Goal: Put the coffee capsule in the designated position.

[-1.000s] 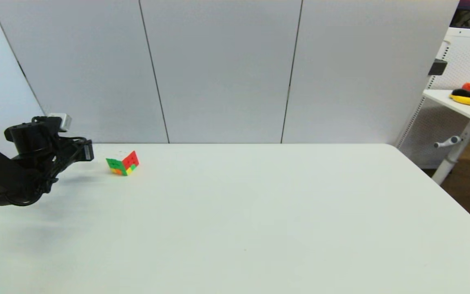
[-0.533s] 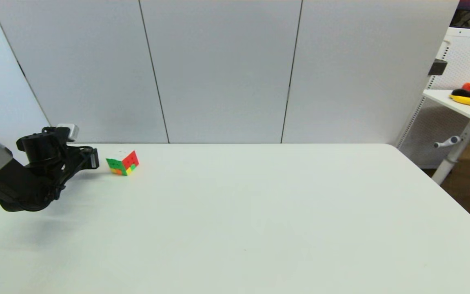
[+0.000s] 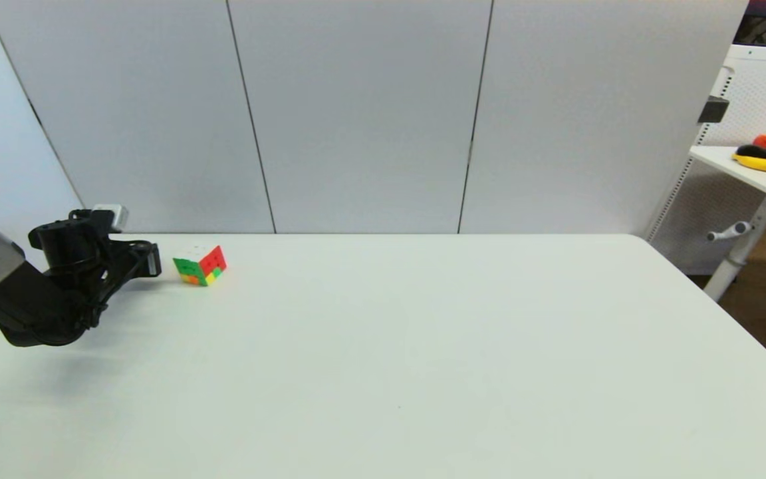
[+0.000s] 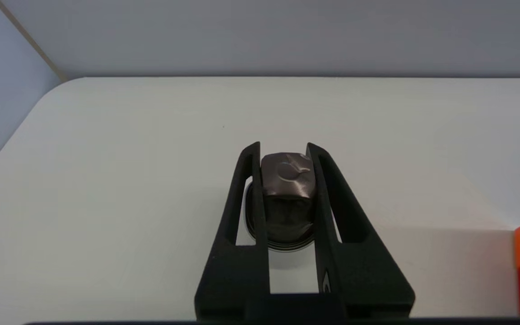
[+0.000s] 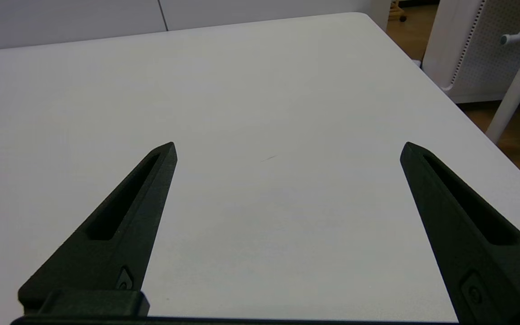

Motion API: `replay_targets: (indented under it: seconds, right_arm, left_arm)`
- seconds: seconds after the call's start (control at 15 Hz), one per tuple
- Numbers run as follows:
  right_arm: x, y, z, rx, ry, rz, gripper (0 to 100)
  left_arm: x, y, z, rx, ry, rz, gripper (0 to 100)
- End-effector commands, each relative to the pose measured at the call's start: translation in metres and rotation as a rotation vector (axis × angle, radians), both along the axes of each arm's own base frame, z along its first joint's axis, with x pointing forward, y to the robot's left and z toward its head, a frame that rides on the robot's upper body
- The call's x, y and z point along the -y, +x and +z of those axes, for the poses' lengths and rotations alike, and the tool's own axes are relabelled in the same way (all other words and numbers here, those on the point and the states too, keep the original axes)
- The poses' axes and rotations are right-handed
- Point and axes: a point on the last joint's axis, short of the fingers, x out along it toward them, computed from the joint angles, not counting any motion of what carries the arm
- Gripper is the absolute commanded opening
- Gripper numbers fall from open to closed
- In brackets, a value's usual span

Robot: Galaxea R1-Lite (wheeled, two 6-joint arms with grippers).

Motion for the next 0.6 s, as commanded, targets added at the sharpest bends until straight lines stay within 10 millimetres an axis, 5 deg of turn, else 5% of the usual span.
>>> replay_targets:
  seconds: [0.07,0.13,0.47,0.6]
  right_arm:
    - [0.000,0.000,0.000,-0.001,0.000,0.001,100]
    - [0.000,0.000,0.000,-0.002,0.000,0.001,100]
    - [0.000,0.000,0.000,-0.002,0.000,0.000,100]
    - [0.000,0.000,0.000,-0.002,0.000,0.001,100]
  left_arm:
    - [0.000,0.001,-0.003,-0.003,-0.002,-0.002,0]
    - [0.000,0.001,-0.003,-0.003,-0.002,-0.002,100]
    - [0.000,0.000,0.003,0.006,0.002,-0.004,100]
    - [0.001,-0.004,0.023,0.050,0.013,-0.005,100]
